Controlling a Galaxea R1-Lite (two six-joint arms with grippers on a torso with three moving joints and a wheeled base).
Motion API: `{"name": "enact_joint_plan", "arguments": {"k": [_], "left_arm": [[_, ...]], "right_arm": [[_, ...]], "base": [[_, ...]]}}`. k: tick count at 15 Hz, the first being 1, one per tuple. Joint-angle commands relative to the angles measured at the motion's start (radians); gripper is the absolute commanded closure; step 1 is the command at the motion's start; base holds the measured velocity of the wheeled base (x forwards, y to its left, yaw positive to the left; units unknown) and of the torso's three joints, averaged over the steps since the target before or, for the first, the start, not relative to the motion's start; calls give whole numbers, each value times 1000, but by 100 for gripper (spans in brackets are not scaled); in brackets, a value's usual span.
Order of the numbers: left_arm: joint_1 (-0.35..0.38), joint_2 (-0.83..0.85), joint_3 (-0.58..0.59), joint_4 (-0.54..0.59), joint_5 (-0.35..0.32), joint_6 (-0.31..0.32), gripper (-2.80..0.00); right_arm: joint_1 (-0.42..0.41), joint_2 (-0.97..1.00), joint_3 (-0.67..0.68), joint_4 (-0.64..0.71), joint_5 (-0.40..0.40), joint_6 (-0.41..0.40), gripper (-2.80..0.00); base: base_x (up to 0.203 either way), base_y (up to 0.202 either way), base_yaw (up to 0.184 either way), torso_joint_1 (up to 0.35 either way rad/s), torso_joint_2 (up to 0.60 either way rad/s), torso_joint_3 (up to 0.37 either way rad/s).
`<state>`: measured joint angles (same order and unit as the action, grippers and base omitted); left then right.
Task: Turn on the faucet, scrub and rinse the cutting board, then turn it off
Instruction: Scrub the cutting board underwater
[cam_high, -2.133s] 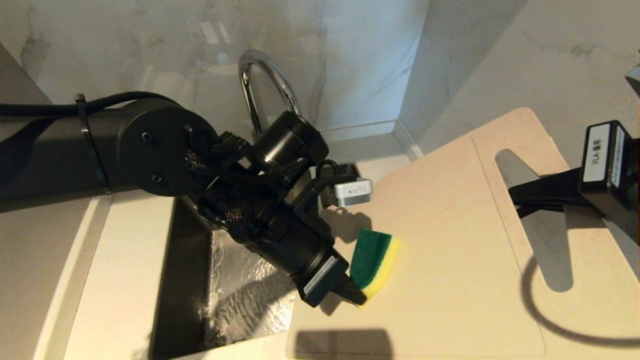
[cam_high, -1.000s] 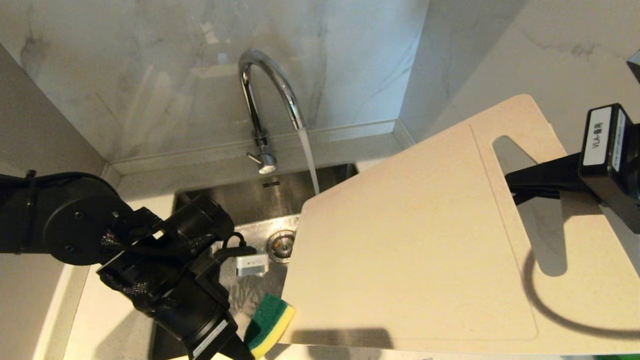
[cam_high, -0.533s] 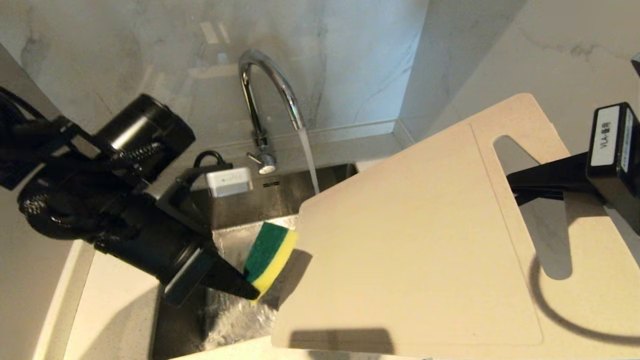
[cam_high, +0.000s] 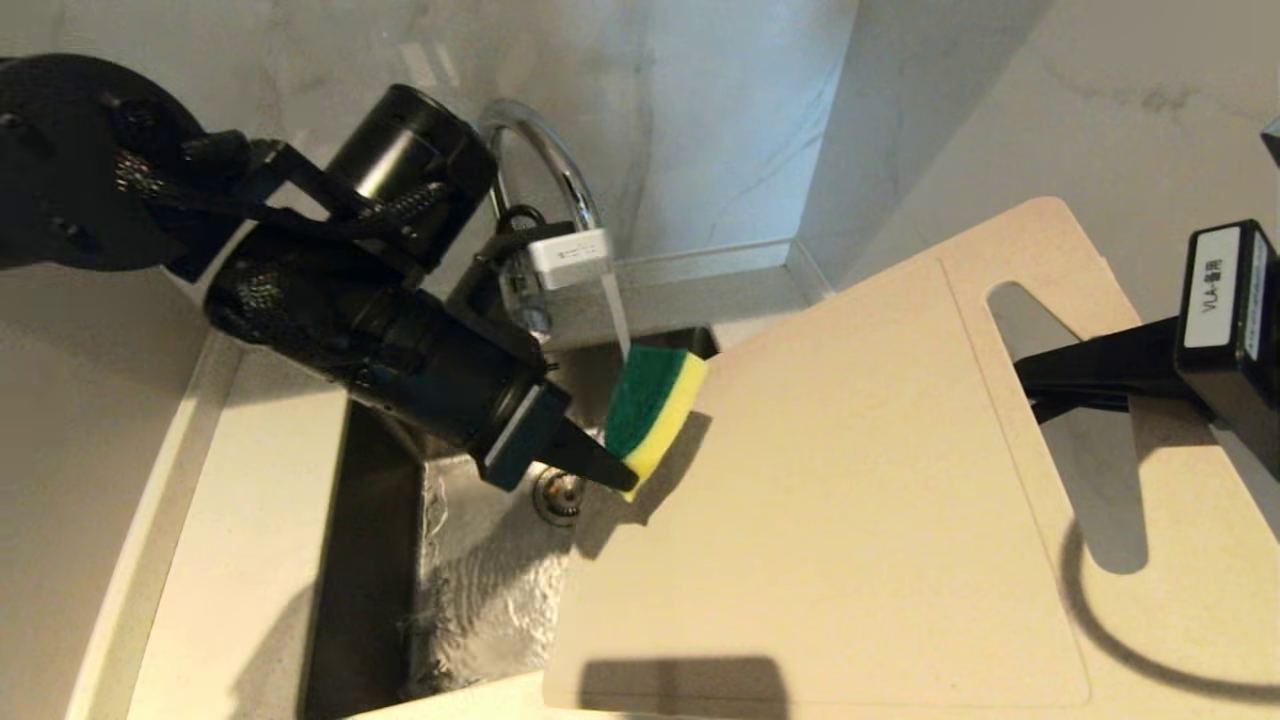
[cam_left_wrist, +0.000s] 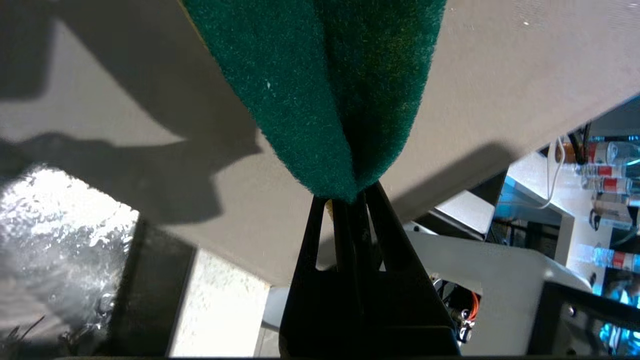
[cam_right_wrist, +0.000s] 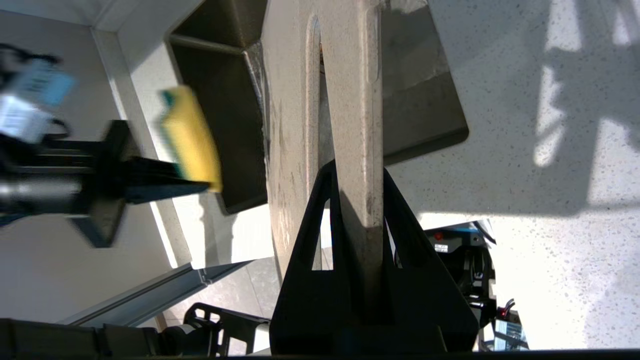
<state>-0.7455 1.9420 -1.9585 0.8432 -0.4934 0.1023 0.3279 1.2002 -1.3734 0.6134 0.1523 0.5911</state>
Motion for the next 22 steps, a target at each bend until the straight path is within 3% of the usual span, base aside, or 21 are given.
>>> {"name": "enact_joint_plan", "arguments": {"k": [1, 3, 9, 15, 19, 22], "left_arm": [[-26, 88, -19, -2, -2, 2, 0], [-43, 112, -19, -6, -3, 4, 0], [-32, 153, 18, -6, -1, 7, 0], [157, 38, 245, -22, -5, 8, 0], [301, -39, 481, -139, -7, 8, 0], [364, -134, 526, -170, -71, -25, 0]], "right_arm": [[0, 7, -1, 2, 15, 4, 0], [0, 7, -3, 2, 62, 3, 0], [0, 18, -7, -1, 71, 1, 0], [0, 38, -7, -49, 70, -2, 0], [0, 39, -7, -52, 70, -1, 0], [0, 38, 2, -49, 69, 0, 0]], "base": [[0, 0, 0, 0, 0, 0], [0, 0, 0, 0, 0, 0], [0, 0, 0, 0, 0, 0], [0, 0, 0, 0, 0, 0], [0, 0, 0, 0, 0, 0], [0, 0, 0, 0, 0, 0]]}}
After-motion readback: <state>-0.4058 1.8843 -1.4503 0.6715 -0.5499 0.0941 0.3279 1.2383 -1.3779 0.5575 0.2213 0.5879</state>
